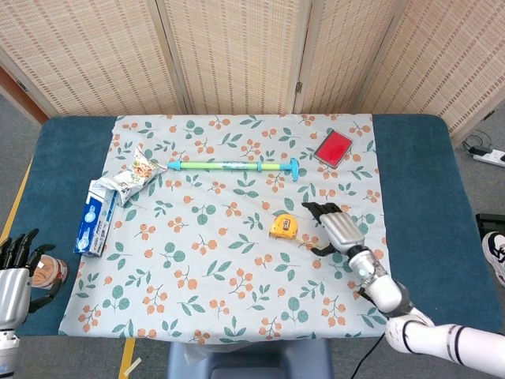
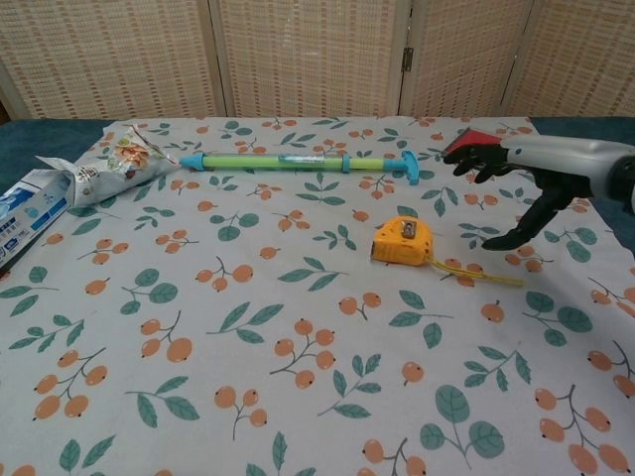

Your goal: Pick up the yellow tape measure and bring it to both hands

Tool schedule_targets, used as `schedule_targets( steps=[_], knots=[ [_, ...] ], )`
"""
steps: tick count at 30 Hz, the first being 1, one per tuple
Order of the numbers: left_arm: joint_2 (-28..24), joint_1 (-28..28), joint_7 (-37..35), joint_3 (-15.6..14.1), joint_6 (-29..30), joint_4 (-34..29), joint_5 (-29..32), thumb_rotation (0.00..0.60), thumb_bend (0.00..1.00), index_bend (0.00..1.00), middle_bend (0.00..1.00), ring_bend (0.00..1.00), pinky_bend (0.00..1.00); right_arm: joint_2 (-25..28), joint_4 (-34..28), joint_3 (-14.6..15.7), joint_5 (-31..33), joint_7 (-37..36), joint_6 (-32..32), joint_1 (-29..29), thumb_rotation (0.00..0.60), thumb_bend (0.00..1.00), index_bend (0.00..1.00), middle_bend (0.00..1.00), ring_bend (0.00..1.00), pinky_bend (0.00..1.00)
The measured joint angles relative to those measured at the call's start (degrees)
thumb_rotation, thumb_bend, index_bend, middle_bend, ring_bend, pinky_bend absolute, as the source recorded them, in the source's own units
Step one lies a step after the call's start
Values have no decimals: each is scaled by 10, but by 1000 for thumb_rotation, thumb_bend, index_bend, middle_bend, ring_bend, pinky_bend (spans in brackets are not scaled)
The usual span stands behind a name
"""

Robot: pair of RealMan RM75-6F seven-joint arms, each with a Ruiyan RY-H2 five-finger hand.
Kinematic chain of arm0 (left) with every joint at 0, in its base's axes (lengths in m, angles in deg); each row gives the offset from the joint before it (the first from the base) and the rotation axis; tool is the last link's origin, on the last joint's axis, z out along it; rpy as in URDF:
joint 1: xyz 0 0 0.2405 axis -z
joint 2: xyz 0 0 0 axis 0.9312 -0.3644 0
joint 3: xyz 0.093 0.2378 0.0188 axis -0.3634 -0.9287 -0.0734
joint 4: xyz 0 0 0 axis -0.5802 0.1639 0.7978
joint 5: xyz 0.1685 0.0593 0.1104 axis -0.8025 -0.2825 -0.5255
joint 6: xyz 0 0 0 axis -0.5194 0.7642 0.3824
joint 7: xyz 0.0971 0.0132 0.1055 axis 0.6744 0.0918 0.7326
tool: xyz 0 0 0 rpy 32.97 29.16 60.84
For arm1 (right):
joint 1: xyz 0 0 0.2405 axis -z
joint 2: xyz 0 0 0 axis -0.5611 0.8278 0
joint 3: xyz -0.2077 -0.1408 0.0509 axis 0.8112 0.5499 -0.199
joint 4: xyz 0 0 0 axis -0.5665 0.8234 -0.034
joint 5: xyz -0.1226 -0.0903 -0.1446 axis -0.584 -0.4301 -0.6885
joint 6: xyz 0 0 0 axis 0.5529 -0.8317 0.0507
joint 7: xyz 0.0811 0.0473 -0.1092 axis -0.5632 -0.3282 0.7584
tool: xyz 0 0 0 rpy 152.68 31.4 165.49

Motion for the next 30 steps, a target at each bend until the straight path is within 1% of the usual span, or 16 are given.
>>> schedule_targets(
  steps=[3, 6, 12, 21, 30],
  knots=[
    [0, -3, -5, -1, 3, 5, -2, 600, 354, 301, 106, 90, 0, -40, 40, -3, 35, 25, 12, -30, 600, 259, 95, 166, 164, 77],
    [0, -4, -7, -1, 2, 8, -1, 600, 354, 301, 105, 90, 0, -68, 70, -4, 58, 39, 20, -50, 600, 259, 101, 174, 171, 77],
    [0, -2, -8, -1, -2, 11, 0, 600, 354, 301, 105, 90, 0, -111, 121, -2, 94, 60, 34, -85, 600, 260, 138, 212, 204, 86],
    [1, -5, -14, -1, -1, 17, 2, 600, 354, 298, 105, 90, 0, -144, 172, 2, 125, 70, 42, -110, 600, 259, 212, 265, 239, 88],
    [3, -6, -17, 1, 0, 21, 2, 600, 354, 293, 106, 90, 0, -158, 194, 3, 136, 67, 43, -124, 600, 260, 279, 309, 279, 98]
  ],
)
